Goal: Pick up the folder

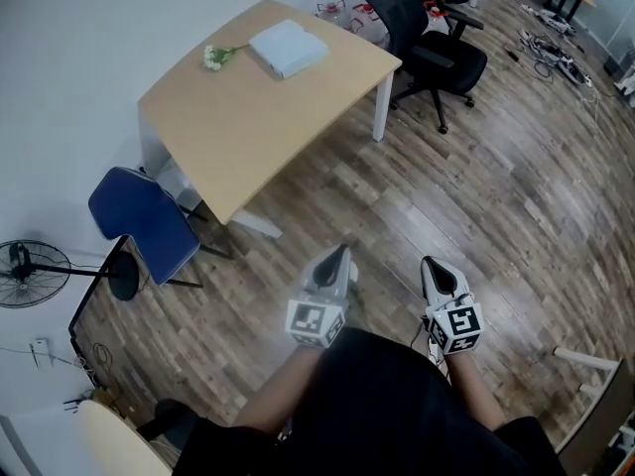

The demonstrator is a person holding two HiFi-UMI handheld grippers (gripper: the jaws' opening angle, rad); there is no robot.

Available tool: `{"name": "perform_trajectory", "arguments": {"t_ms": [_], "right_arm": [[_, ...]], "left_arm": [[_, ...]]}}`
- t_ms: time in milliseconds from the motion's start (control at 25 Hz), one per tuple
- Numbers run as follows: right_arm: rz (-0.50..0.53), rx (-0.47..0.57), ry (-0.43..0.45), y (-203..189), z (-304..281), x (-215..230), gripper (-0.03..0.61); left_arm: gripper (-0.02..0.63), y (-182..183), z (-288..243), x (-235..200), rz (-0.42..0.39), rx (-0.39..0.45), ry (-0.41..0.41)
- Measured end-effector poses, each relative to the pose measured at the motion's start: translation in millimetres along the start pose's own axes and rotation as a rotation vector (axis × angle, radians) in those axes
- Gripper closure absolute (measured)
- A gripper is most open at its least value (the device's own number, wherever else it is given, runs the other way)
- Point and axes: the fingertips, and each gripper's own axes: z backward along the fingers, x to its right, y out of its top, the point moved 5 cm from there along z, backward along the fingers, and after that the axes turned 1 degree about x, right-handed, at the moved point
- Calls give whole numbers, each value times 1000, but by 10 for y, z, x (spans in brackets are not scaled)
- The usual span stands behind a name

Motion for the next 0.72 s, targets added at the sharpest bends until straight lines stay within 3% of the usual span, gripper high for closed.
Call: {"name": "perform_trajectory", "arguments": {"t_ms": [200,400,720], "right_arm": [[44,-9,0,502,-950,123,578],[76,-33,37,824,-1727,115,578],[85,-53,52,1175,-2586,-49,578]], "left_arm": [[612,272,-499,-682,2,-16,-30],[612,346,-804,-1262,41,-15,-6],[612,514,-1091,-2026,57,-29,-25]]}}
